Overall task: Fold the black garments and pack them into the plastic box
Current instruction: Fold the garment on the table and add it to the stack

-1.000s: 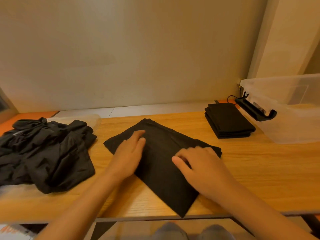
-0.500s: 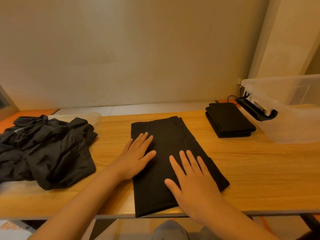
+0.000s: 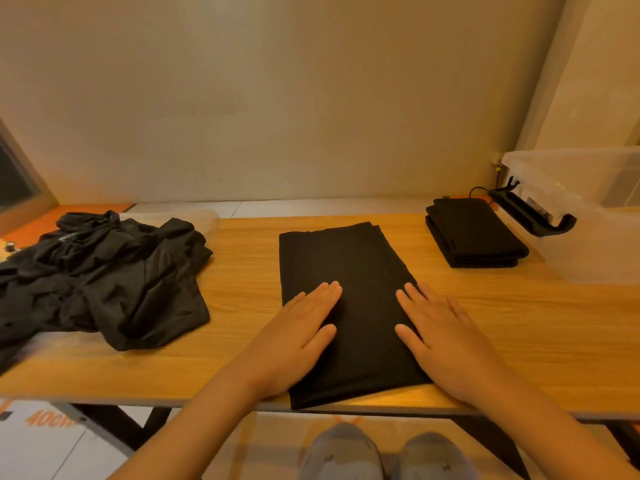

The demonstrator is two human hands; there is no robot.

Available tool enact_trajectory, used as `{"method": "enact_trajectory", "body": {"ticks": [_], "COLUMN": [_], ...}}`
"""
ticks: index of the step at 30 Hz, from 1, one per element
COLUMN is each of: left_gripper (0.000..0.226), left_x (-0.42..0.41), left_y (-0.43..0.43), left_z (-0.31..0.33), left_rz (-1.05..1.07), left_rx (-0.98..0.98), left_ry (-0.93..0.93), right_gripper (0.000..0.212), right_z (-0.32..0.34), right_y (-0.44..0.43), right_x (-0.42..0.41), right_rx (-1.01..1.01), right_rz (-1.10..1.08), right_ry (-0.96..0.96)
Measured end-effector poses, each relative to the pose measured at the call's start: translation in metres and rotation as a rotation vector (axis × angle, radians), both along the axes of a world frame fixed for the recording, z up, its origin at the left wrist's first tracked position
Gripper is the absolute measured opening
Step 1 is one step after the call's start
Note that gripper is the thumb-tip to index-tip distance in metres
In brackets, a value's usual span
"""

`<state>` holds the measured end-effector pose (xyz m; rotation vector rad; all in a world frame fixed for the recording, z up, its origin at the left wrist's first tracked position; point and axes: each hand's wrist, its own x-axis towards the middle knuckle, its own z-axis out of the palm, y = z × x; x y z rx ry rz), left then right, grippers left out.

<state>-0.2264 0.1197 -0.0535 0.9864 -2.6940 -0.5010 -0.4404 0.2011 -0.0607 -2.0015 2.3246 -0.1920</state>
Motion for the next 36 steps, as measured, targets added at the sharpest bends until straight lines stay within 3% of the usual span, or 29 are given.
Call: {"method": "enact_trajectory", "body": {"ticks": [4, 6, 9, 14, 18, 22, 26, 29, 32, 36], "left_gripper": [0.065, 0.075, 0.089, 0.083, 0.065, 0.047, 0.049, 0.047, 0.042, 0.030], "left_x": [0.006, 0.008, 0.018, 0.038, 0.050, 0.057, 0.065, 0.071, 0.070, 0.055], "left_y": [0.035, 0.040, 0.040, 0.042, 0.045, 0.051, 0.061, 0.066, 0.068, 0.057], "left_z": [-0.005, -0.011, -0.022, -0.044, -0.049, -0.043, -0.034, -0.024, -0.008, 0.019], "left_rz": [-0.043, -0.058, -0.055, -0.167, -0.216, -0.243, -0.238, -0.226, -0.132, 0.039], "left_rx": [-0.077, -0.128, -0.194, -0.431, -0.471, -0.347, -0.161, -0.093, 0.116, 0.372], "left_ry": [0.031, -0.056, -0.175, -0.190, -0.090, -0.078, 0.064, 0.111, 0.209, 0.464], "right_gripper": [0.058, 0.071, 0.089, 0.100, 0.101, 0.102, 0.091, 0.073, 0.064, 0.024], "right_z": [0.009, 0.007, 0.005, -0.004, -0.022, -0.026, -0.025, -0.016, 0.002, 0.026], "right_y": [0.013, 0.017, 0.026, 0.053, 0.070, 0.085, 0.096, 0.103, 0.104, 0.083], "right_x": [0.005, 0.009, 0.007, -0.002, -0.004, -0.015, -0.030, -0.032, -0.024, -0.023], "right_rx": [-0.121, -0.036, 0.067, 0.070, -0.127, -0.266, -0.245, -0.230, -0.241, -0.285], "right_rz": [0.195, 0.295, 0.272, 0.285, 0.306, 0.376, 0.424, 0.365, 0.226, 0.147], "right_ry": [-0.027, -0.028, -0.059, -0.002, 0.096, 0.104, 0.028, -0.232, -0.507, -0.725]}}
